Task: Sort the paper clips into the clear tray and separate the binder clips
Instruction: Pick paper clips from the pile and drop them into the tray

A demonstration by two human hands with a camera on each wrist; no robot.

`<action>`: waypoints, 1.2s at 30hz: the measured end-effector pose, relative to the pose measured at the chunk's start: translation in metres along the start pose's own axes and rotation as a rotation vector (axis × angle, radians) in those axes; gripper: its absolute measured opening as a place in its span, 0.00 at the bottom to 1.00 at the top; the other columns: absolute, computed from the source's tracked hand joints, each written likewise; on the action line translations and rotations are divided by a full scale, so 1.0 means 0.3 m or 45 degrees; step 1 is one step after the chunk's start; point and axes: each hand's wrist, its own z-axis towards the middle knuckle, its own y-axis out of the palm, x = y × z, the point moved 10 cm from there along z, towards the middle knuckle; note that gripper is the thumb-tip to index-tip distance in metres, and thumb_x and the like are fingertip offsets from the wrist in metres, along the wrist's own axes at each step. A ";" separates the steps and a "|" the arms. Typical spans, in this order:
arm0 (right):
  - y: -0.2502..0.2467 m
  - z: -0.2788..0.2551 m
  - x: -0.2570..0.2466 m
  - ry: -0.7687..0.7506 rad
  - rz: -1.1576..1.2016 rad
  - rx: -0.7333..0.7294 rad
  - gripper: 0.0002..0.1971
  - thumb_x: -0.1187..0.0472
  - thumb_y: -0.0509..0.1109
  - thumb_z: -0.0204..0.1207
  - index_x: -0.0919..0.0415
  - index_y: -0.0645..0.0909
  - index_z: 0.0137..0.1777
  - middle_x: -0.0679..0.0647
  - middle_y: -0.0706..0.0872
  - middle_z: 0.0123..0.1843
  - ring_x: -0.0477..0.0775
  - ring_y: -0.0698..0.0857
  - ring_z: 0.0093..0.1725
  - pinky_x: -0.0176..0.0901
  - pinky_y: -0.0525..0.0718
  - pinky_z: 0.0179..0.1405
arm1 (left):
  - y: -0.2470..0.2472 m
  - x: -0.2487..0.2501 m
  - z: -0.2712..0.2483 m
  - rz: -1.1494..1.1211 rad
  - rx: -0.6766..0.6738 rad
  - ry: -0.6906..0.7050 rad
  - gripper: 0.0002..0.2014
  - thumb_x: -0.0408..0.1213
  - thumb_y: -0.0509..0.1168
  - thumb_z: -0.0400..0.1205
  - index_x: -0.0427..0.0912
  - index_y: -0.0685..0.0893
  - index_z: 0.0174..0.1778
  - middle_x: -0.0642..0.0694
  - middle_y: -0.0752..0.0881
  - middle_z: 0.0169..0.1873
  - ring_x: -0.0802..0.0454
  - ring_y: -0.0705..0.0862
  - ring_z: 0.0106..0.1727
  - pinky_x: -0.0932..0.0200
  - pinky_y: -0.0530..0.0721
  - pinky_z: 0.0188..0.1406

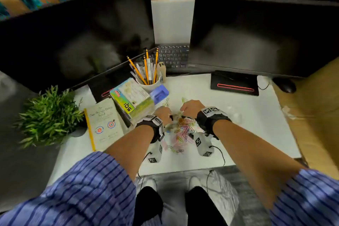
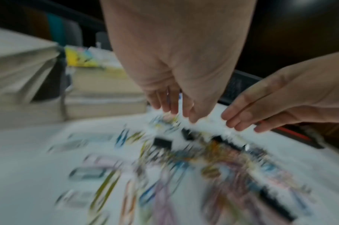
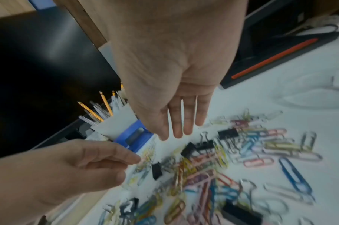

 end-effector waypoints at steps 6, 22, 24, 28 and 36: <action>0.107 0.043 0.047 -0.056 0.070 0.152 0.18 0.70 0.65 0.72 0.56 0.88 0.57 0.56 0.87 0.62 0.59 0.84 0.63 0.42 0.81 0.62 | 0.127 -0.181 0.022 -0.260 0.284 -0.052 0.26 0.42 0.63 0.82 0.42 0.71 0.77 0.41 0.64 0.80 0.43 0.63 0.81 0.52 0.63 0.81; 0.131 0.080 -0.001 -0.333 0.077 0.262 0.12 0.68 0.70 0.70 0.58 0.89 0.51 0.54 0.87 0.51 0.47 0.79 0.46 0.19 0.68 0.33 | 0.174 -0.212 0.047 -0.420 0.779 0.137 0.14 0.41 0.65 0.81 0.44 0.83 0.62 0.46 0.73 0.74 0.46 0.73 0.75 0.49 0.68 0.77; 0.105 0.074 0.014 -0.310 0.148 0.345 0.11 0.67 0.68 0.73 0.59 0.89 0.50 0.54 0.88 0.53 0.47 0.80 0.47 0.21 0.71 0.34 | 0.176 -0.215 0.052 -0.419 0.816 0.150 0.13 0.42 0.64 0.82 0.44 0.83 0.61 0.47 0.74 0.73 0.47 0.74 0.74 0.48 0.69 0.76; 0.081 0.038 0.085 -0.240 0.163 0.331 0.09 0.62 0.70 0.74 0.58 0.89 0.51 0.55 0.88 0.57 0.54 0.84 0.57 0.39 0.80 0.57 | 0.180 -0.215 0.036 -0.476 0.817 0.133 0.18 0.51 0.62 0.77 0.48 0.84 0.59 0.50 0.75 0.72 0.50 0.76 0.72 0.49 0.71 0.75; 0.135 -0.011 0.164 -0.218 0.002 0.287 0.08 0.56 0.78 0.69 0.56 0.87 0.46 0.49 0.88 0.50 0.50 0.84 0.51 0.36 0.79 0.43 | 0.165 -0.194 0.006 -0.504 0.878 0.163 0.13 0.37 0.66 0.75 0.45 0.86 0.55 0.49 0.80 0.67 0.48 0.80 0.66 0.59 0.74 0.64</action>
